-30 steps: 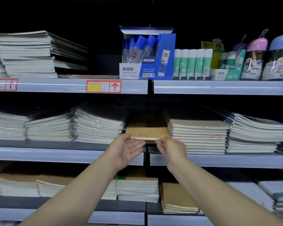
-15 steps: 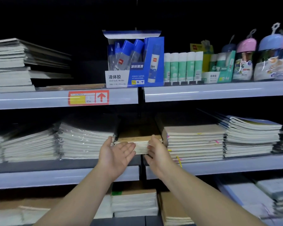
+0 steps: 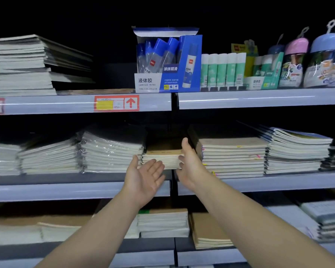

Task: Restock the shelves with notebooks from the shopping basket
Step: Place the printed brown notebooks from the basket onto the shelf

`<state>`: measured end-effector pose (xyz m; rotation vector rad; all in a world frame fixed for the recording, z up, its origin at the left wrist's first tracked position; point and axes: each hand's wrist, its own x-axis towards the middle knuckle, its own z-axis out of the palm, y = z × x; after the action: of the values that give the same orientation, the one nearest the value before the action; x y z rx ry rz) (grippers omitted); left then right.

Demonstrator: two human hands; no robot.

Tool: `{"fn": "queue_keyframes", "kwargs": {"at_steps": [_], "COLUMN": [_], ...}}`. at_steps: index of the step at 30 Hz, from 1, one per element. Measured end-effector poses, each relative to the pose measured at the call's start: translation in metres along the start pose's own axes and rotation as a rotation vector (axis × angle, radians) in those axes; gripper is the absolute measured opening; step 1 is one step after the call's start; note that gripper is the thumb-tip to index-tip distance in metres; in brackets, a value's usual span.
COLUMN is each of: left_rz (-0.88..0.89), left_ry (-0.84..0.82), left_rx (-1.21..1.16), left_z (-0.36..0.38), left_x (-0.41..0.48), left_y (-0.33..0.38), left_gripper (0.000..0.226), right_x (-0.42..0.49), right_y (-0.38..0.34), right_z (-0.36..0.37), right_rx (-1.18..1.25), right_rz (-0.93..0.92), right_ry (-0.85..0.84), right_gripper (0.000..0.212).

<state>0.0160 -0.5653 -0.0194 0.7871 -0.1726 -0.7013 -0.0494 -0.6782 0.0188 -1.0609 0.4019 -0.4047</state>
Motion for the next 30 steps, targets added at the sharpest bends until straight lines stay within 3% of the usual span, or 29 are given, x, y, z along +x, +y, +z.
{"fn": "queue_keyframes", "kwargs": {"at_steps": [16,30], "left_rz": [0.001,-0.117], "left_ry": [-0.1,0.073], "left_rx": [0.142,0.136], "left_z": [-0.02,-0.122], "left_x": [-0.067,-0.11], "left_y": [0.016,-0.026], "left_gripper": [0.08,0.08], "right_x": [-0.064,-0.093], "right_y": [0.027,0.111], "right_z": [0.006,0.005], "right_rx": [-0.179,-0.286], "right_rz": [-0.058,0.105], "right_ry": [-0.069,-0.078], "right_gripper": [0.08,0.076]}}
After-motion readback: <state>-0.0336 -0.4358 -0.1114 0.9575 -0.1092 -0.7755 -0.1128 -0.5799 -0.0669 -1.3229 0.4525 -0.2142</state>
